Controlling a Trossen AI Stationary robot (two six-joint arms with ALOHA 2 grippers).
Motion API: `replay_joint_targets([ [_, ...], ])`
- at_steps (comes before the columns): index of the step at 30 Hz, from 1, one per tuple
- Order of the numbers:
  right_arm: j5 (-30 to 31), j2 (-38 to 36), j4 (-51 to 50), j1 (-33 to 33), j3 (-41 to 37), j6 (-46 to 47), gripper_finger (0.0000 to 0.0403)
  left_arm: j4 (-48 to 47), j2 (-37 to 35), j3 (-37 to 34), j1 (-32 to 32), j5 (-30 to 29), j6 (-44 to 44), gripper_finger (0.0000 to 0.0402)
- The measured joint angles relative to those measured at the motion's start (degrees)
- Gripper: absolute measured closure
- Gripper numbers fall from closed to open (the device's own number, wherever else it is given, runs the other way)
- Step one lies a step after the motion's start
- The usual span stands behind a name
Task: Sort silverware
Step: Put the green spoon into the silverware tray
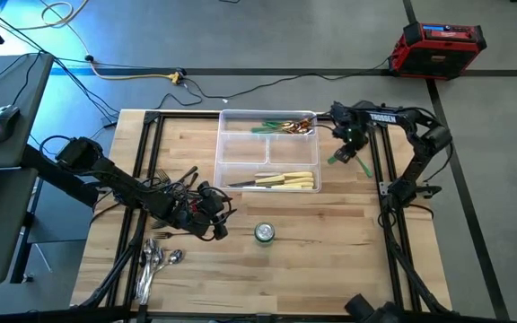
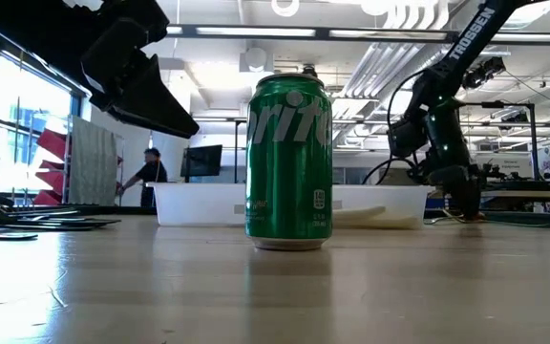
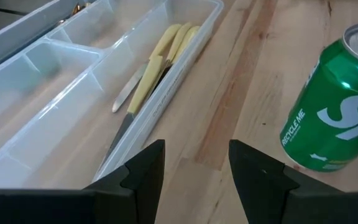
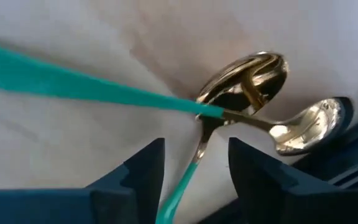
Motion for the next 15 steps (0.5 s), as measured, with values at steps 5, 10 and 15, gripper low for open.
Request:
replay_joint_targets([
  [5, -3.97, -0.01, 0.30, -1.53, -1.55, 3.77, 0.0281, -0.02, -0.02, 0.02, 0.00, 0.00, -0.02, 0.0243],
  [10, -9.99, -0.35, -0.01, -0.13, -4.10, 6.14, 0.0307, -0.02, -0.01, 0.02, 0.00, 0.00, -0.05, 0.0243],
  [15, -9.33, -0.44, -2.12, 4.94, -6.95, 10.49, 0.0365, -0.02, 0.00, 0.02, 0.00, 0.18, -0.19, 0.0243],
])
